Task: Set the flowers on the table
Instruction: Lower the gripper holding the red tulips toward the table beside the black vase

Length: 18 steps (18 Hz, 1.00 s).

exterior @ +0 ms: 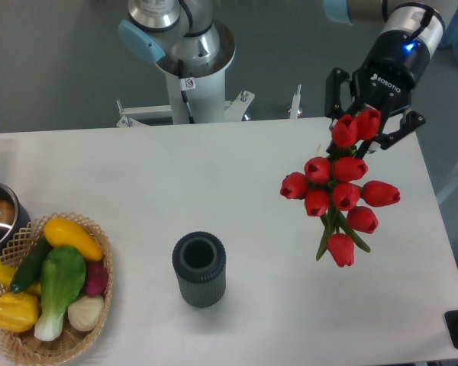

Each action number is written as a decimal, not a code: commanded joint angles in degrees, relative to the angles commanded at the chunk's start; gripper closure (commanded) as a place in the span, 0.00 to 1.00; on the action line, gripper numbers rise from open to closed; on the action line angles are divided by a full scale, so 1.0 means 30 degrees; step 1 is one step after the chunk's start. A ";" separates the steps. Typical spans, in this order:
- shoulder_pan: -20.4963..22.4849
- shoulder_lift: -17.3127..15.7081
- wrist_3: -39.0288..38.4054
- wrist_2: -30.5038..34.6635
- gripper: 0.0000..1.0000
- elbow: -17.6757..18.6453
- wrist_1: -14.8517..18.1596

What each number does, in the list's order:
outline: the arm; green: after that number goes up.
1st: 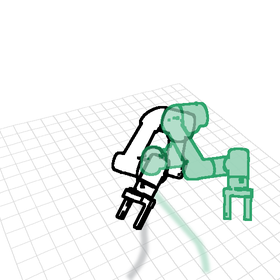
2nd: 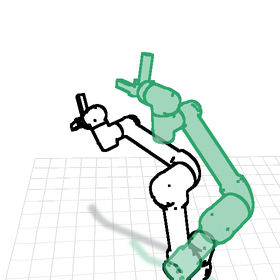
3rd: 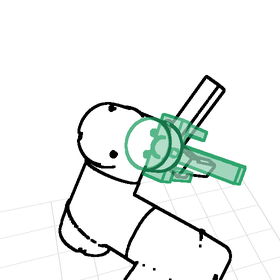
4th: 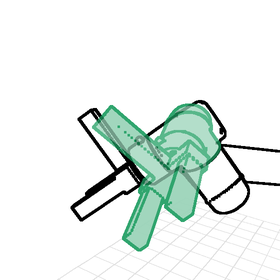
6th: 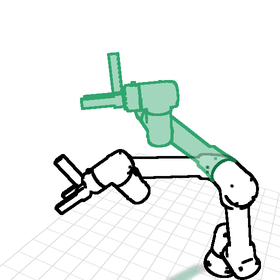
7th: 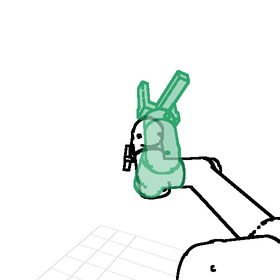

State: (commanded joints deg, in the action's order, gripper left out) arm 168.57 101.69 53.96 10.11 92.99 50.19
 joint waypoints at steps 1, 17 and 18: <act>-0.0029 0.0000 0.0087 0.0000 0.61 0.0029 0.0000; -0.0410 0.0380 0.2224 0.6818 0.60 0.0614 0.0088; -0.0439 0.0439 0.2575 0.7464 0.60 0.0934 0.0088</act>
State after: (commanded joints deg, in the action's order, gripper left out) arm 167.26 103.01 61.69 32.50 95.79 50.45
